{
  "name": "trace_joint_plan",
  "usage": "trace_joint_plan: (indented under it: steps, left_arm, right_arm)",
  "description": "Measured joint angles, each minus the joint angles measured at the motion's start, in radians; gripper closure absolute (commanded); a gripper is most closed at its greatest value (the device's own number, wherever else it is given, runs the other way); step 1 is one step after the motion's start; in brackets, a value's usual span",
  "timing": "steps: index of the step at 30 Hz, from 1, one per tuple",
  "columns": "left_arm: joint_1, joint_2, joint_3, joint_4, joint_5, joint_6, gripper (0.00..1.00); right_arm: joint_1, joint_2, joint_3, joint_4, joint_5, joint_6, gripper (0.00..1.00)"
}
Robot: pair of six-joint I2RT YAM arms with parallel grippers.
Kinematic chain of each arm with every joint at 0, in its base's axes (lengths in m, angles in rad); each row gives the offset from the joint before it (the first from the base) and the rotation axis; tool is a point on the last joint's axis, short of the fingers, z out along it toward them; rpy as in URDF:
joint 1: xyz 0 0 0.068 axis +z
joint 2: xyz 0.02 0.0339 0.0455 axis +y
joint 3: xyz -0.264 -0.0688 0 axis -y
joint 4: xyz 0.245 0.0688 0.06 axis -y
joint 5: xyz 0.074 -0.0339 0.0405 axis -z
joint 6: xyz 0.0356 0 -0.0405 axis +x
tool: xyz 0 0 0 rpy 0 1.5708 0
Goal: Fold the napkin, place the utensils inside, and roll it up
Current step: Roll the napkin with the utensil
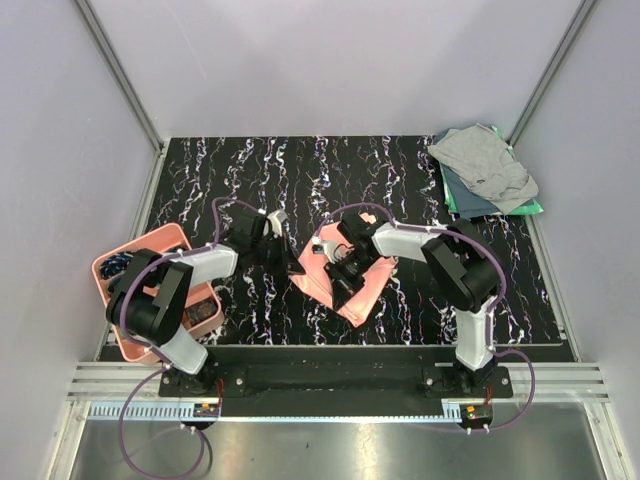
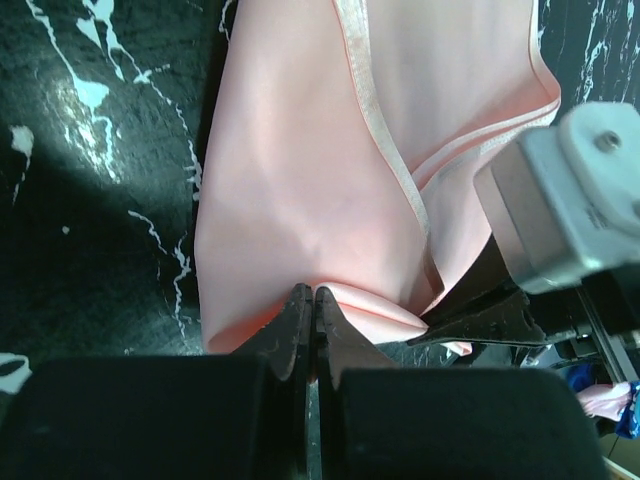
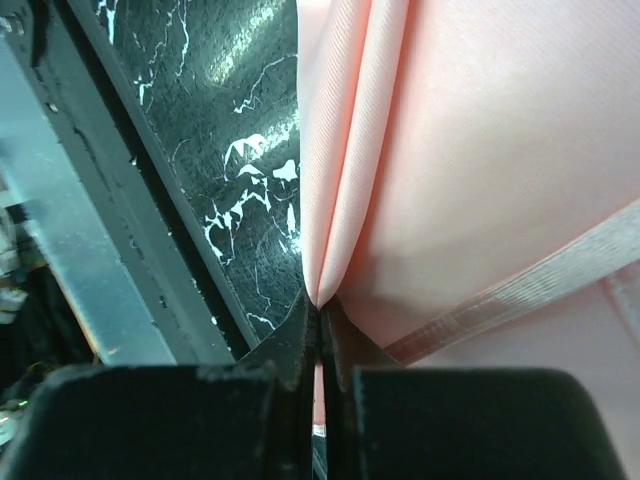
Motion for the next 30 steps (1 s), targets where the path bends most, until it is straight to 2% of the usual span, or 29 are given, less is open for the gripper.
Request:
trace_joint_plan:
  steps: [1, 2, 4, 5, 9, 12, 22, 30]
  left_arm:
    - [0.000, 0.008, 0.001, 0.010, 0.001, 0.000, 0.99]
    - [0.000, 0.015, 0.001, 0.017, 0.003, 0.000, 0.90]
    - [0.002, 0.032, 0.003, 0.032, 0.009, 0.002, 0.79]
    - [0.003, 0.035, 0.003, 0.036, 0.010, 0.000, 0.69]
    - [0.016, 0.035, 0.003, 0.066, 0.008, 0.002, 0.48]
    - [0.024, 0.020, 0.004, 0.073, 0.002, 0.005, 0.41]
    - [0.035, -0.065, -0.043, 0.140, -0.003, 0.039, 0.25]
    - [0.061, -0.075, -0.137, 0.160, -0.006, 0.056, 0.24]
  right_arm:
    - [-0.008, 0.013, 0.003, 0.000, -0.022, 0.001, 1.00]
    - [-0.015, 0.024, 0.005, 0.000, -0.040, 0.003, 1.00]
    - [-0.029, 0.045, 0.009, 0.000, -0.073, 0.005, 1.00]
    - [-0.036, 0.056, 0.013, -0.001, -0.087, 0.007, 1.00]
    - [-0.056, 0.084, 0.019, -0.009, -0.136, 0.012, 1.00]
    - [-0.062, 0.095, 0.023, -0.015, -0.155, 0.015, 1.00]
    - [-0.073, 0.113, 0.033, -0.027, -0.190, 0.015, 1.00]
    - [-0.079, 0.129, 0.041, -0.035, -0.206, 0.015, 1.00]
